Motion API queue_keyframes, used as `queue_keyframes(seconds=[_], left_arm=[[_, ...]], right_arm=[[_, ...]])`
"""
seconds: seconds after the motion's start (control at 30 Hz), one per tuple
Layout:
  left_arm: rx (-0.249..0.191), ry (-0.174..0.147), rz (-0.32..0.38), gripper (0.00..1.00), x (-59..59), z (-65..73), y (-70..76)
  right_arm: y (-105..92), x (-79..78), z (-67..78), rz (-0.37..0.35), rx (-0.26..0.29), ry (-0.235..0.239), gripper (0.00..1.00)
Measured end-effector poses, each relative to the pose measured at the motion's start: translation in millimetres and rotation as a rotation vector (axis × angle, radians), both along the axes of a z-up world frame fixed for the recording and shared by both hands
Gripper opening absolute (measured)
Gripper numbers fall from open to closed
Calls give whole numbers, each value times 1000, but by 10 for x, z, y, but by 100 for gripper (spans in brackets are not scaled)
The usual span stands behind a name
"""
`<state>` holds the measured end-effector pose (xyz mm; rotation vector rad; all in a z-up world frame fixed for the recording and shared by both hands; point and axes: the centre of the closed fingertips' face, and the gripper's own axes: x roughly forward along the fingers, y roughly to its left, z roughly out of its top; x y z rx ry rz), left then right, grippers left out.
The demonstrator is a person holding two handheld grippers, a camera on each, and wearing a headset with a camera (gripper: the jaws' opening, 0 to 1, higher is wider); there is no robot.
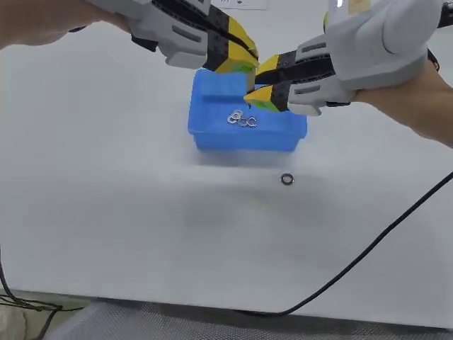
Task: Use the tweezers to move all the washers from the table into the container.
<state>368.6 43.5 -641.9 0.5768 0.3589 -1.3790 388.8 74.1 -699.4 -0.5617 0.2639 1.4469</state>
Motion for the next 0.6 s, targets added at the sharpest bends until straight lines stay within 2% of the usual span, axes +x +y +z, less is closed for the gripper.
queue_keyframes(seconds=[0.03, 0.1, 0.3, 0.6], left_arm=[[15, -2, -8, 5, -32, -9, -5], [-1, 0, -11, 5, -71, 45, -47], [-14, -11, -25, 5, -198, 131, -140], [-20, 3, -53, 5, -380, 84, -301]], right_arm=[[-8, -50, 53, 0, 12, 9, 14], [-40, -114, 79, 10, 0, -13, 14], [-147, -237, 151, 10, 9, -19, 10], [-304, -475, 134, 14, -16, -30, 10]])
